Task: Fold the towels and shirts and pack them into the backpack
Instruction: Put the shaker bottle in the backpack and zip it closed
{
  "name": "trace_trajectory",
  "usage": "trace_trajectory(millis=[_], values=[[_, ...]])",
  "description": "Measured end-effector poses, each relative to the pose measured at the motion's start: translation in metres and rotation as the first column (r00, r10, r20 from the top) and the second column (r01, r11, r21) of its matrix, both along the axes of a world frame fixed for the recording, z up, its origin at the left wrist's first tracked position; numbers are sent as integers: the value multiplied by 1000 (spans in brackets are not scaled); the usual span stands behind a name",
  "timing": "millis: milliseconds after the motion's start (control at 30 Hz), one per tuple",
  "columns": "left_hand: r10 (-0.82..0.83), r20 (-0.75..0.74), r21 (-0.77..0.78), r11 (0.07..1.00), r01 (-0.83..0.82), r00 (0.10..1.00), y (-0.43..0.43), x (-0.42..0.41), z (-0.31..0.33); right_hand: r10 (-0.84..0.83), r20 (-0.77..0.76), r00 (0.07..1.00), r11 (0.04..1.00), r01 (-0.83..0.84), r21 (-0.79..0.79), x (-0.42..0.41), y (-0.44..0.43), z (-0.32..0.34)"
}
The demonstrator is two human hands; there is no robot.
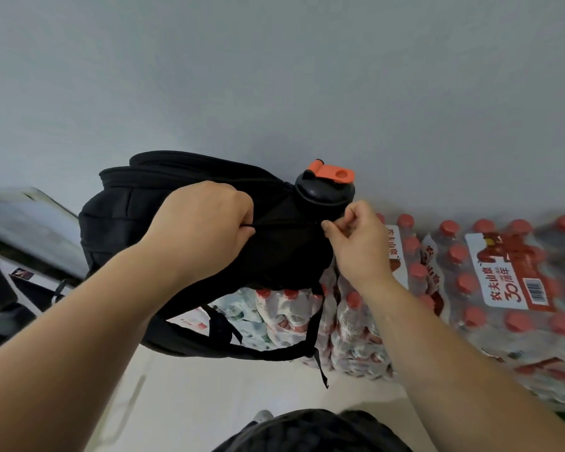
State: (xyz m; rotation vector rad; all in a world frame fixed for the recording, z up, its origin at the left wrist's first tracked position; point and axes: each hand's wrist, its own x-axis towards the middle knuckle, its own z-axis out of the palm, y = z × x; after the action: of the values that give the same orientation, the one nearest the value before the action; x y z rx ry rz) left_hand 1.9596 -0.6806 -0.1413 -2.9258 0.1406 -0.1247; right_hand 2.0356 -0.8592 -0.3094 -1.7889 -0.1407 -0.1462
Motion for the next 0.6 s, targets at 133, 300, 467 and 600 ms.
trace_trajectory(millis=[133, 300, 467, 600], values=[[4, -7, 7, 1000, -4, 1000, -4, 1, -6, -57, -33, 998, 998, 57, 13, 3, 5, -5], [11, -30, -1, 1000, -11, 1000, -14, 0, -25, -65, -52, 997, 997, 63, -44, 11, 4, -9], [-33, -68, -100, 995, 26, 997, -7, -2, -28, -51, -25, 998, 986, 46, -162, 9, -2, -4], [-89, -59, -203, 976, 75, 994, 5, -3, -4, 13, -14, 1000, 942, -17, -335, 5, -13, 23]])
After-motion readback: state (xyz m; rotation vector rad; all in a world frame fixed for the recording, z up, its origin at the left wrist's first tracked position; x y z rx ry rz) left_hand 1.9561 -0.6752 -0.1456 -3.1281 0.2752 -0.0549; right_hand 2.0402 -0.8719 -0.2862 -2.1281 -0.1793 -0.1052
